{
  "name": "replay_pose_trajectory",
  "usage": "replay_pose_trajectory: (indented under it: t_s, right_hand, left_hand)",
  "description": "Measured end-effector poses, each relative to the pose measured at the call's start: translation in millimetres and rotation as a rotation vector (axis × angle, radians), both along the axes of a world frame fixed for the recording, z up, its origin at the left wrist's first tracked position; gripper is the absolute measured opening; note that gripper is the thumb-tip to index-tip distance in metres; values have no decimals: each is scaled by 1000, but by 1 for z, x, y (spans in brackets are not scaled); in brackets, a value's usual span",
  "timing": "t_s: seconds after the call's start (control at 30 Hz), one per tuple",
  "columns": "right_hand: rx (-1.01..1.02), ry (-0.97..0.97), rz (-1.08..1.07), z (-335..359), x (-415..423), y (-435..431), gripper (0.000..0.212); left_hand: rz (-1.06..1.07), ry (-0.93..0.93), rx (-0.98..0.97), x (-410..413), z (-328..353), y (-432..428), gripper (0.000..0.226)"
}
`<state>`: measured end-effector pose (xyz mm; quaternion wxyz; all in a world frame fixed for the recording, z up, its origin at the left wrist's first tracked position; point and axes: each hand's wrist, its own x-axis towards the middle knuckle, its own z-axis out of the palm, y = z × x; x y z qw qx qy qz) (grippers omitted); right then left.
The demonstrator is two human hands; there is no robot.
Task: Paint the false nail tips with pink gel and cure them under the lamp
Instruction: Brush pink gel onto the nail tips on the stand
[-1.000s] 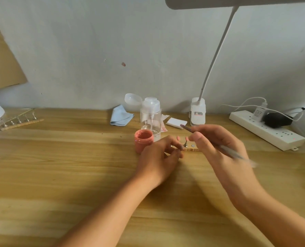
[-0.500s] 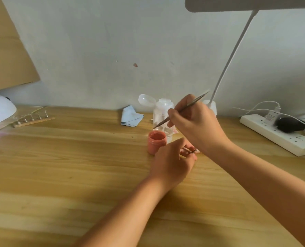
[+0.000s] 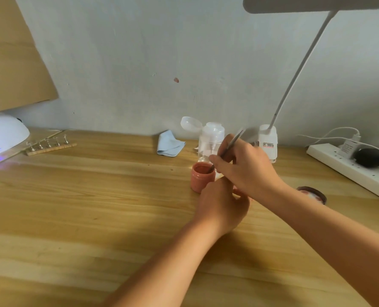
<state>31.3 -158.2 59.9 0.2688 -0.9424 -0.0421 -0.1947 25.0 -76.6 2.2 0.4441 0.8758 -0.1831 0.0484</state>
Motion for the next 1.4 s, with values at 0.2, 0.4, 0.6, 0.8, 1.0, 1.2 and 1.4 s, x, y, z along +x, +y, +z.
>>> replay_pose_trajectory:
  t_s: [0.2,0.4,0.6,0.8,1.0,1.2,1.4]
  right_hand:
    - [75,-126,-20,2,-3,-3,20]
    - [837,-225,92,0,-42,-34,9]
    - [997,-140,47,-34,-80,-65,7]
    - [1009,-40,66,-43,-81,-66,11]
    - [1009,-19,79,-46,-79,-66,11]
    - [1001,-28,68,-48,-78,-67,9]
    - [1007,-38,76,-47,-79,-67,10]
  left_hand:
    - [-16,-15,-21,1,0,1,18]
    - [-43,66,-236,5,-6,-1,22]
    - [-110,56,-332,5,-7,3,20]
    - [-115,61,-337,5,-8,4,18]
    - [-120,82,-342,5,-8,5,22]
    - [-123,94,-336,4,-8,5,16]
    - [-136,112,-344,3,-7,6,10]
